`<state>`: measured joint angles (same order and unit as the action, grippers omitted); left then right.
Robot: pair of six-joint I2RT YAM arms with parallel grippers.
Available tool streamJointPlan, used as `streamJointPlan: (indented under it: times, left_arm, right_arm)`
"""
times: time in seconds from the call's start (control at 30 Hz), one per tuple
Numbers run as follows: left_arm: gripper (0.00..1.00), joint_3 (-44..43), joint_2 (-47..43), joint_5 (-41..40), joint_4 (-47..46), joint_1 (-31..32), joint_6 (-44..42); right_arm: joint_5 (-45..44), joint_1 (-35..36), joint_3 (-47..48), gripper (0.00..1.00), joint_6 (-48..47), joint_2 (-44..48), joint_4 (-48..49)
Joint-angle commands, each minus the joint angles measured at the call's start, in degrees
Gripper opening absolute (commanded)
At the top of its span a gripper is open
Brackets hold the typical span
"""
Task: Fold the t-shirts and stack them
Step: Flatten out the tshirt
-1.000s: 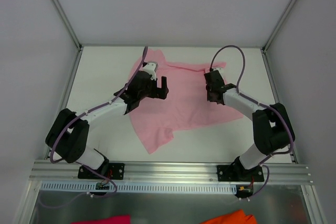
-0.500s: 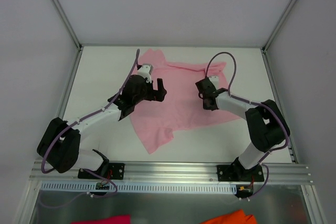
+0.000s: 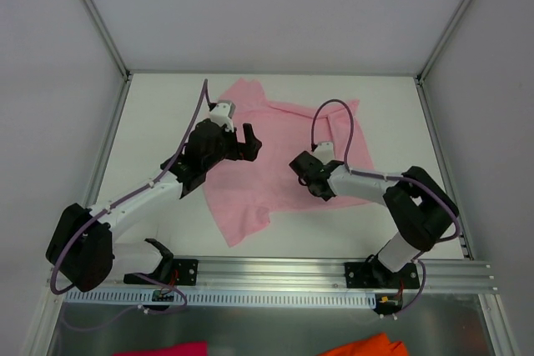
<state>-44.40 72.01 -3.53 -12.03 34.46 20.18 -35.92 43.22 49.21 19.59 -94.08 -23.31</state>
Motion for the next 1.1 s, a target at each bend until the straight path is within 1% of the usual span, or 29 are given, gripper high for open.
streamJointPlan:
  times: [0.0, 0.03, 0.13, 0.27, 0.33, 0.43, 0.5, 0.53, 0.6, 0.63, 0.67, 0.7, 0.73, 0.77, 0.8, 0.83, 0.9, 0.93, 1.0, 1.03, 1.07]
  left_arm:
    - [0.99, 1.0, -3.0, -0.3, -0.5, 0.1, 0.9]
    - [0.99, 1.2, -3.3, -0.4, -0.5, 0.2, 1.0]
    - [0.99, 1.4, -3.8, 0.0, -0.6, 0.2, 1.2]
    - [0.99, 1.0, -3.2, -0.4, -0.6, 0.1, 1.1]
    - [0.99, 0.6, -2.7, -0.2, -0.6, 0.1, 1.1]
    - [0.99, -0.2, -1.1, 1.0, -0.8, 0.2, 1.2]
    - [0.99, -0.9, 0.4, 1.3, -1.7, 0.2, 0.4]
    - [0.99, -1.2, 1.3, 2.6, -3.7, 0.2, -0.2]
    - [0.99, -3.6, 5.3, 3.6, -5.8, 0.0, -2.2]
    - [0.99, -7.4, 9.6, 6.5, -5.5, -0.3, -2.5]
    - [0.99, -9.9, 12.3, 7.6, -4.6, -0.7, -2.4]
    - [0.99, -12.7, 14.9, 8.7, -3.6, -1.6, -2.0]
    - [0.99, -18.6, 17.9, 10.0, -2.7, -1.9, -2.0]
    - [0.99, -21.6, 23.2, 11.3, -0.3, -2.2, -2.4]
    - [0.99, -24.8, 25.7, 10.7, 1.0, -2.6, -2.8]
    - [0.99, -31.0, 30.6, 9.9, 3.7, -3.1, -2.8]
    - [0.99, -37.4, 35.5, 10.3, 6.0, -4.7, -2.5]
    - [0.99, -44.6, 40.7, 11.2, 7.7, -5.3, -2.3]
    - [0.99, -51.6, 45.7, 10.8, 13.7, -6.2, -2.5]
    - [0.99, -57.8, 50.2, 10.7, 15.4, -7.0, -2.3]
    - [0.99, -60.3, 52.2, 11.4, 18.5, -7.6, -1.4]
  right_arm:
    - [1.1, 4.8, -5.2, 0.01, 6.6, 1.9, -3.8]
    - [1.5, 6.9, -5.9, 0.01, 7.1, 2.2, -3.6]
    - [3.1, 9.8, -7.9, 0.01, 7.7, 3.0, -2.5]
    - [8.2, 10.1, -11.1, 0.01, 6.7, 4.3, 2.5]
    - [8.2, 10.5, -11.3, 0.01, 6.3, 4.8, 2.5]
    - [5.5, 10.7, -9.2, 0.01, 6.5, 4.4, -0.1]
    - [1.0, 11.1, -7.4, 0.01, 6.3, 4.6, -1.9]
    - [-0.8, 11.6, -4.6, 0.01, 5.1, 5.0, -2.6]
    - [-7.5, 11.6, -0.2, 0.01, 4.1, 5.9, -5.7]
    - [-9.3, 11.7, 4.8, 0.01, 2.0, 7.6, -7.3]
    - [-13.0, 11.7, 7.1, 0.01, 0.8, 8.7, -7.6]
    - [-14.5, 11.7, 9.5, 0.01, -0.8, 9.8, -8.2]
    - [-16.0, 11.7, 12.1, 0.01, -1.4, 10.8, -10.1]
    - [-18.4, 11.7, 16.9, 0.01, -2.4, 12.7, -13.7]
    - [-19.0, 11.6, 18.6, 0.01, -3.7, 13.7, -14.3]
    - [-20.2, 11.5, 21.0, 0.01, -5.7, 16.2, -15.4]
    - [-21.2, 11.3, 22.1, 0.01, -7.6, 18.5, -15.9]
    - [-21.6, 11.2, 22.2, 0.01, -8.3, 19.7, -16.1]
    - [-22.6, 10.0, 20.8, 0.01, -9.4, 23.2, -16.2]
    - [-22.6, 9.3, 20.1, 0.01, -9.8, 24.3, -15.9]
    - [-22.0, 8.6, 19.3, 0.01, -9.7, 25.4, -15.6]
